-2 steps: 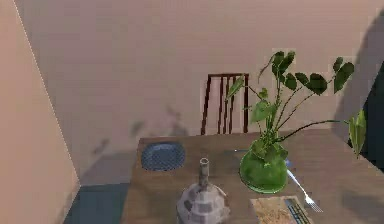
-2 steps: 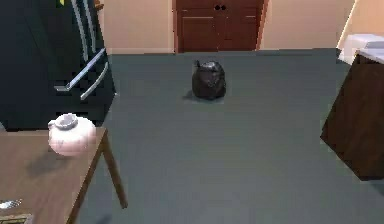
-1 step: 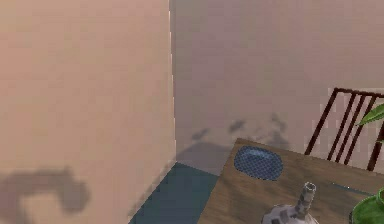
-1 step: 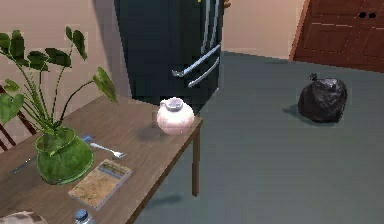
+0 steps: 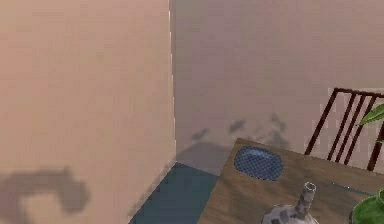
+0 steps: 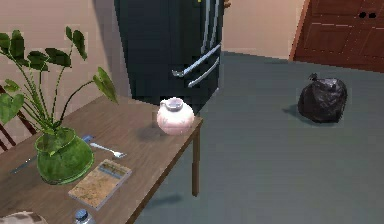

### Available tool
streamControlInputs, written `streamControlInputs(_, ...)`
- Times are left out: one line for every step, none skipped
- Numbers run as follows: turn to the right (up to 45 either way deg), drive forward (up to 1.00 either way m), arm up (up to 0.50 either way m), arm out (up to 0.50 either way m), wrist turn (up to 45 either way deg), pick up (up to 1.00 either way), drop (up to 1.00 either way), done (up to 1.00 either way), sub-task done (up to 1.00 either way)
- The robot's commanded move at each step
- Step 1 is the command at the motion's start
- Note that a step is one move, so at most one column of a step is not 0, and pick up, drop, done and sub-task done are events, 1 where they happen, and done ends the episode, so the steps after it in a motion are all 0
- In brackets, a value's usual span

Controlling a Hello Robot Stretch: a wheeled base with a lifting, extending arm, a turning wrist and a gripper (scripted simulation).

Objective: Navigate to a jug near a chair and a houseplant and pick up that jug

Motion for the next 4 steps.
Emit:
streamControlInputs(0.0, 0.0, 0.38, 0.0, 0.0, 0.0, 0.0, 0.0, 0.0)
streamControlInputs(0.0, 0.0, 0.0, 0.5, 0.0, 0.0, 0.0, 0.0, 0.0)
streamControlInputs(0.0, 0.0, 0.0, 0.0, 45.0, 0.0, 0.0, 0.0, 0.0)
streamControlInputs(0.0, 0.0, 0.0, 0.0, 45.0, 0.0, 0.0, 0.0, 0.0)
